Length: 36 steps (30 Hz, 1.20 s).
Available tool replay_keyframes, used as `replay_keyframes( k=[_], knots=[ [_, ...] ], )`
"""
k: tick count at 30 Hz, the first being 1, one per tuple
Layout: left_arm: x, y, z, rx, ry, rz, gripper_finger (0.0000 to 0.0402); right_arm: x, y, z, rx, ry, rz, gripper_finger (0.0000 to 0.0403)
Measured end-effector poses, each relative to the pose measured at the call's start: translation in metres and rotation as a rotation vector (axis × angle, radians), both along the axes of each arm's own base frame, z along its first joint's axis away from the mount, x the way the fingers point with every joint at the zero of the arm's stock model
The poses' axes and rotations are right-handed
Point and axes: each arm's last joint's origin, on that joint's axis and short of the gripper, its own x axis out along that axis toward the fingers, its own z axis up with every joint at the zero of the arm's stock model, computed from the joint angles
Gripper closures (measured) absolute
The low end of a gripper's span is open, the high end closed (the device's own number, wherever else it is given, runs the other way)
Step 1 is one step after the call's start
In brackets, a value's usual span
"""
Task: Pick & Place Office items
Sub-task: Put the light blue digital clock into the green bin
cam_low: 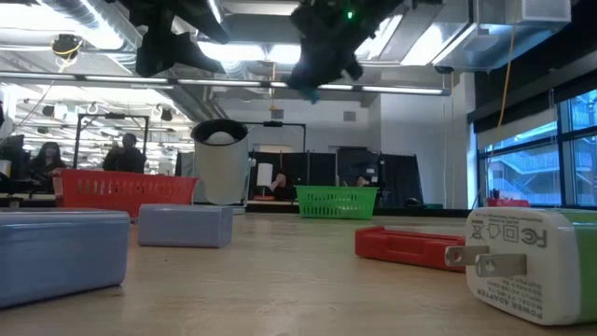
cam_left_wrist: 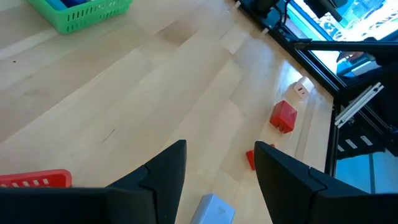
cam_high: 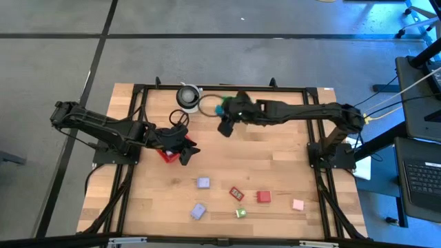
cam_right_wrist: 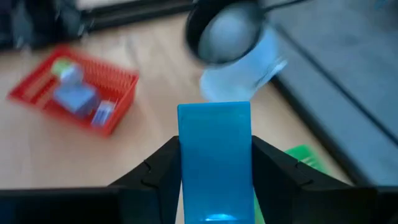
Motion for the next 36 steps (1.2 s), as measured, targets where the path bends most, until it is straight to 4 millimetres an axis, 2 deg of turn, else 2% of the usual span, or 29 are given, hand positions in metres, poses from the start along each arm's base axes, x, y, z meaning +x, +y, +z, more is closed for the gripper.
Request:
replay_keyframes(
  k=[5, 11, 27, 36],
  knots=[
    [0.000, 0.000, 0.000, 0.000, -0.001, 0.000, 0.0217, -0.011, -0.001, 0.027, -0.050, -0.114, -0.056, 0.0235],
    [0.000, 0.000, 0.000, 0.000, -0.001, 0.000, 0.0217, -0.016, -0.001, 0.043, -0.062, -0.201, -0.067, 0.0242],
    [0.000, 0.000, 0.000, -0.001, 0.000, -0.001, 0.0217, -0.015, -0.001, 0.047, -0.037, -0.263, -0.120, 0.0240],
    [0.000, 0.000, 0.000, -0.001, 0.000, -0.001, 0.0217, -0.014, 0.005, 0.049, -0.039, -0.283, -0.102, 0.0239]
  ],
)
